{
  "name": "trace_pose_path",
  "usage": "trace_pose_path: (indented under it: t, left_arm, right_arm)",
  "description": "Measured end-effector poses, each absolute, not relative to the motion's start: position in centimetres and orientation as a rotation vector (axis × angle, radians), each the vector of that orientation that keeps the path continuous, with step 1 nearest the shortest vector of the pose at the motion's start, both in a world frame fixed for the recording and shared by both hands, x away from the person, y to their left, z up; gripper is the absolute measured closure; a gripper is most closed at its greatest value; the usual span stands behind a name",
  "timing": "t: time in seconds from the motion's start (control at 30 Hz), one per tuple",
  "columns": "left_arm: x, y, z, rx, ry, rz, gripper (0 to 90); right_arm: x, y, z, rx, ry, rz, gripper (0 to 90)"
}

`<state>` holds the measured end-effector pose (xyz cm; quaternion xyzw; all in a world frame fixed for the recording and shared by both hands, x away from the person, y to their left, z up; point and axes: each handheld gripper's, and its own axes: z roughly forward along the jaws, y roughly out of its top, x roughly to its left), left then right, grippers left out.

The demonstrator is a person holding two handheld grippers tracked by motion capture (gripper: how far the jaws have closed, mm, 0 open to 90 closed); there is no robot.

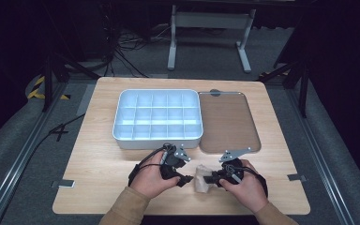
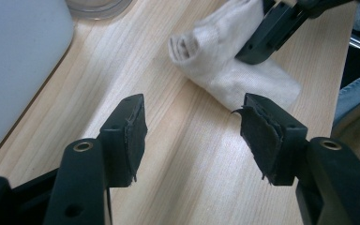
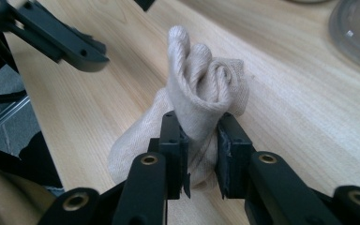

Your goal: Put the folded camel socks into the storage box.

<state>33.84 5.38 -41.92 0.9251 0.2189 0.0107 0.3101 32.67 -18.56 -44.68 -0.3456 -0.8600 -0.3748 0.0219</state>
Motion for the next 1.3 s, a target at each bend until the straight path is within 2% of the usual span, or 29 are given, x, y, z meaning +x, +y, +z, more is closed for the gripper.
trace_pose_path:
  t: [0.6,1.3]
  left_arm:
    - [34.0,6.0,-41.7,2.444,0.6,0.037,41.3]
    - [34.0,6.5,-41.4,2.439,0.613,0.038,40.7]
  right_arm:
    - [32.3,-19.7,-41.8,-1.057,-2.727,-1.298,75.1]
    - [32.6,-20.5,-40.8,-1.067,-2.737,-1.361,74.9]
